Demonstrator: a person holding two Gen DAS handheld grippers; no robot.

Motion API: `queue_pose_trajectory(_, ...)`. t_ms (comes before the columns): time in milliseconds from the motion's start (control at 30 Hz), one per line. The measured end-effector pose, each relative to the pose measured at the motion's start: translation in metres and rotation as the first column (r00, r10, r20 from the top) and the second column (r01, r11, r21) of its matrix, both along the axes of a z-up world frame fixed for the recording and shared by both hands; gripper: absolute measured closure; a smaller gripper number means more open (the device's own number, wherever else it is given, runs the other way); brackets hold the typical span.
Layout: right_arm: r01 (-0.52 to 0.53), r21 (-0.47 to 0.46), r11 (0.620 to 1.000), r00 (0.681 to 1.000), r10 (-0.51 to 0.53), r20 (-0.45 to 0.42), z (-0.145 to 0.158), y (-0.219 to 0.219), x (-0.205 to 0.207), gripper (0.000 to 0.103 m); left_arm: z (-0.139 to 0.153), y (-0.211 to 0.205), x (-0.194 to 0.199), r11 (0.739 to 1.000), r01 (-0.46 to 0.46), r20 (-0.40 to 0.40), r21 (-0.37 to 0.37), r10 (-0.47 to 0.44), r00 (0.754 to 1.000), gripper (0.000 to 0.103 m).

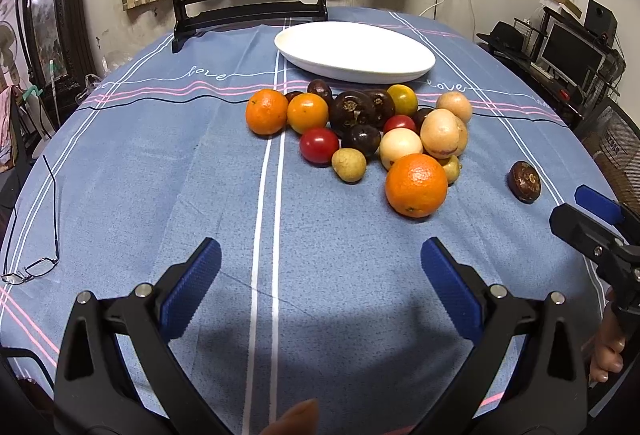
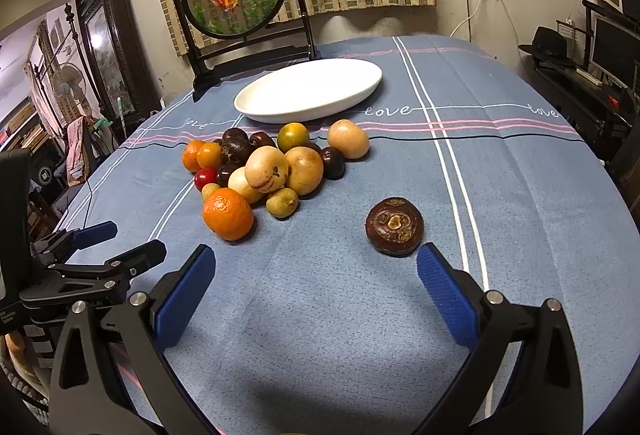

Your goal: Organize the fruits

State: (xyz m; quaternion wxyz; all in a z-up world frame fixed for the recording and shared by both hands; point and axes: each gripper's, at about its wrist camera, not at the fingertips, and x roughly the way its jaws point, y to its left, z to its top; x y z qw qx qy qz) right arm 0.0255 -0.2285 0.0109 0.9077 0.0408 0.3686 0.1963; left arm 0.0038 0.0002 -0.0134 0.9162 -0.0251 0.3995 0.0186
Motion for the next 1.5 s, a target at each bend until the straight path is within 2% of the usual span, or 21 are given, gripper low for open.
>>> queue_pose_trajectory(1233,0.000,0.003,1.000,1.000,0.000,-0.007,-0.003,0.000,-0.001,0.001,-0.005,-0.002,0.000,1.000,0.002,-0.006,0.002,-0.002,1.000,0.002)
queue_pose_trajectory(1500,-0.047,-0.030,0.998,0.996,0.044,-0.076,-0.019,-0.004,0.011,0.001,-0.010,-0.002,0.007,0.998,0.057,-0.035,-0.027,-0.058,0.998,0.002)
